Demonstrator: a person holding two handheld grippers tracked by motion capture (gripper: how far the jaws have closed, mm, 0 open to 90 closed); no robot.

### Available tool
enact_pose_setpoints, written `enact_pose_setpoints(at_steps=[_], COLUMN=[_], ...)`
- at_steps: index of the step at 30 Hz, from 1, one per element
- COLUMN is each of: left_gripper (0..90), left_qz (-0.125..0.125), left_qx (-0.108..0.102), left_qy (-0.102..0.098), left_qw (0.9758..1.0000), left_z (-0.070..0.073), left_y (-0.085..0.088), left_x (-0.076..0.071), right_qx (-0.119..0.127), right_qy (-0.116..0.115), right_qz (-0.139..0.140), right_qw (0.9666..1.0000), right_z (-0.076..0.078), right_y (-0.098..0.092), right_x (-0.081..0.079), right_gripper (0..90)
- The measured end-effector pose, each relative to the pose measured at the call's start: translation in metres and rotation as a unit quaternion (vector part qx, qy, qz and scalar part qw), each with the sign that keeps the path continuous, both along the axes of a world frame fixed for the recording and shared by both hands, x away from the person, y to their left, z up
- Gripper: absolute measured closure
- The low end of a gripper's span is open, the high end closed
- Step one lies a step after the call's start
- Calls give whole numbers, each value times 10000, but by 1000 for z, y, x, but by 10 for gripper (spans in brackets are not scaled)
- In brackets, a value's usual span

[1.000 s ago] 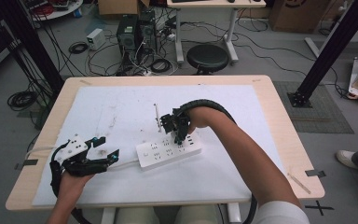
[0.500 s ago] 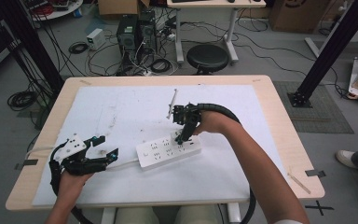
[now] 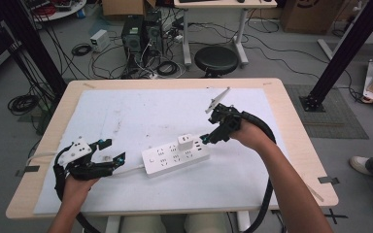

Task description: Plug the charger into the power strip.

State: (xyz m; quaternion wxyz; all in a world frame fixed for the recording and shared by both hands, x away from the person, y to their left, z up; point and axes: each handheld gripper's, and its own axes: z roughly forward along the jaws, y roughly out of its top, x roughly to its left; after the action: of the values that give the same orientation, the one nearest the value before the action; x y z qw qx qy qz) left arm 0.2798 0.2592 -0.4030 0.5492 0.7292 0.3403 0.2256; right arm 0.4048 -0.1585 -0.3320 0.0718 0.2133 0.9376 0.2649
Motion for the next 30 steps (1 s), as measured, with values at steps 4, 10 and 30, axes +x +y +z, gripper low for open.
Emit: enact_pose_setpoints(at_steps=[4,10,30], left_gripper=[257,257,257], left_qz=[-11,-4,23], left_qx=[-7,-8,-77], left_qy=[-18,-27,-125], left_qw=[10000,10000,9999], left_z=[1,3,6], left_y=[0,0,3], left_x=[0,1,3], right_qx=[287,450,1187], right_qy=[-31,-278,-835], right_qz=[-225,-534,-1655], right_qw=[9993,9972,9755], right_z=[-1,-3,-45], right_y=[-20,-41,-94], right_x=[-7,-19,-70], right_gripper=[149,127,127])
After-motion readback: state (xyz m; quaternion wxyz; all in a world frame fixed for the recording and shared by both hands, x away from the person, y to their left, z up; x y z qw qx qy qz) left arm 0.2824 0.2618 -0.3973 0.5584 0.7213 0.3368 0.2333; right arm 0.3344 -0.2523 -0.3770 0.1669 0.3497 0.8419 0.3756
